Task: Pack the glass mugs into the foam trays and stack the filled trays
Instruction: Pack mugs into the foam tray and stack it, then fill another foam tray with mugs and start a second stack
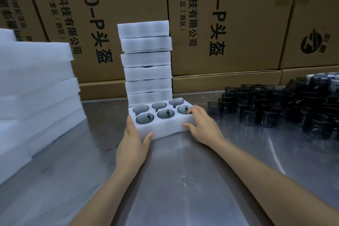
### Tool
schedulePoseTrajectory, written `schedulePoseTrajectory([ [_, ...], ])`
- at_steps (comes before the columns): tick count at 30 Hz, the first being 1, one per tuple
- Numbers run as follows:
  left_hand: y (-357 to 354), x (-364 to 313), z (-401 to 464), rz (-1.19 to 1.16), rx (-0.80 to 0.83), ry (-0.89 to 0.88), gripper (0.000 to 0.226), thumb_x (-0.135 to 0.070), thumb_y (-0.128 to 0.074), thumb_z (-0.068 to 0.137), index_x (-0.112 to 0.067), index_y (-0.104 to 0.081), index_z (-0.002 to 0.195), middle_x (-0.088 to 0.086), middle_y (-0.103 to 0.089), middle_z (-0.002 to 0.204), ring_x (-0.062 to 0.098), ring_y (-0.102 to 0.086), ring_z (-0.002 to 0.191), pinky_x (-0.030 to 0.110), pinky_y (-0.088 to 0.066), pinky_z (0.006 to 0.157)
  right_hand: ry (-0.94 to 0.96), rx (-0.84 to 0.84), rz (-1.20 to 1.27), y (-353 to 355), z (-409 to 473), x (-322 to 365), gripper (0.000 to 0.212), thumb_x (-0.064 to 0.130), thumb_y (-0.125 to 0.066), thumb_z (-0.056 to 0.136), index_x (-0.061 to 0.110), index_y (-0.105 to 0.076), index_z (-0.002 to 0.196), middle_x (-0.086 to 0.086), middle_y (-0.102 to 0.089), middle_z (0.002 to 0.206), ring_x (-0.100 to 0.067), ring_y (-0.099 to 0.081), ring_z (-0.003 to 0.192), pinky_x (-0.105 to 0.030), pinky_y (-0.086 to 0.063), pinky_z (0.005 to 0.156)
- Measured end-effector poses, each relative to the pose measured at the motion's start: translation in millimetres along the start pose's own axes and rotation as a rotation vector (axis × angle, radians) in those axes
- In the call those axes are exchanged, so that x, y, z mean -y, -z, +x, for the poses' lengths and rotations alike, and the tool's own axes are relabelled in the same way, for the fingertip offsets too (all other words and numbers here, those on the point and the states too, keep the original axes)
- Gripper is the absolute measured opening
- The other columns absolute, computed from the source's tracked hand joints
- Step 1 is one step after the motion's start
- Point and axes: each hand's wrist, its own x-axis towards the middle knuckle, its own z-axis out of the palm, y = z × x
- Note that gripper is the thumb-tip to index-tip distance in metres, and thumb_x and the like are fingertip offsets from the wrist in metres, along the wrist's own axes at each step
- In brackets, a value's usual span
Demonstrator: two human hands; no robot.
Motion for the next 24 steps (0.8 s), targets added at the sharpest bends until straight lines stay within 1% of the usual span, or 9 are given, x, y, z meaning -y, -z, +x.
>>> schedulePoseTrajectory([
  [4,-12.3,-0.2,21.1,0.057,-0.002,-0.016,0.078,-0.044,-0.051,0.091,-0.023,-0.003,0.149,0.003,-0.036,0.148,0.032,-0.050,0.120,0.040,-0.045,0.081,0.039,0.008,-0.088,-9.0,26.1,-7.3,0.039,0.037,-0.055,0.092,0.016,-0.040,0.121,0.005,-0.029,0.146,-0.031,-0.051,0.113,-0.038,-0.041,0.078],
  [6,-17.1,0.0,29.3,0.084,0.006,-0.027,0.078,-0.044,-0.049,0.091,-0.023,-0.001,0.149,0.003,-0.034,0.150,0.032,-0.051,0.119,0.040,-0.045,0.080,0.043,0.003,-0.112,-11.2,34.7,-11.2,0.041,0.038,-0.055,0.091,0.016,-0.040,0.122,0.006,-0.032,0.146,-0.029,-0.050,0.116,-0.038,-0.040,0.079],
  [10,-22.6,-0.5,39.9,0.152,0.047,-0.042,0.080,-0.045,-0.048,0.091,-0.024,0.003,0.150,0.001,-0.026,0.154,0.030,-0.047,0.124,0.039,-0.043,0.085,0.023,-0.017,-0.131,-12.2,42.5,-19.4,0.039,0.041,-0.056,0.089,0.019,-0.041,0.119,0.006,-0.038,0.140,-0.028,-0.051,0.115,-0.038,-0.039,0.076],
  [13,-23.1,-1.3,42.6,0.171,0.082,-0.076,0.080,-0.046,-0.048,0.091,-0.027,0.003,0.149,0.000,-0.028,0.152,0.028,-0.045,0.125,0.039,-0.043,0.087,-0.024,-0.041,-0.126,-11.4,44.7,-23.0,0.037,0.040,-0.057,0.088,0.020,-0.042,0.115,0.007,-0.040,0.135,-0.028,-0.051,0.112,-0.038,-0.039,0.075],
  [16,-23.0,-2.0,42.5,0.166,0.090,-0.119,0.079,-0.044,-0.049,0.090,-0.029,0.000,0.150,0.000,-0.032,0.149,0.028,-0.046,0.123,0.039,-0.044,0.087,-0.090,-0.078,-0.122,-9.3,45.5,-27.5,0.036,0.039,-0.058,0.088,0.019,-0.042,0.113,0.005,-0.042,0.132,-0.031,-0.052,0.109,-0.036,-0.035,0.071],
  [20,-23.2,-0.5,43.0,0.199,0.109,-0.106,0.080,-0.045,-0.047,0.090,-0.025,0.001,0.151,0.001,-0.025,0.154,0.025,-0.042,0.129,0.038,-0.041,0.091,-0.170,-0.106,-0.130,-5.6,45.7,-32.4,0.036,0.036,-0.059,0.088,0.016,-0.043,0.113,0.003,-0.041,0.134,-0.032,-0.052,0.110,-0.037,-0.035,0.073],
  [24,-23.3,-0.5,44.2,0.212,0.120,-0.097,0.081,-0.046,-0.048,0.090,-0.024,0.001,0.151,0.001,-0.027,0.153,0.024,-0.043,0.128,0.038,-0.042,0.091,-0.258,-0.157,-0.149,-4.0,45.5,-33.1,0.037,0.031,-0.059,0.089,0.012,-0.043,0.115,-0.002,-0.041,0.132,-0.034,-0.051,0.110,-0.037,-0.034,0.072],
])
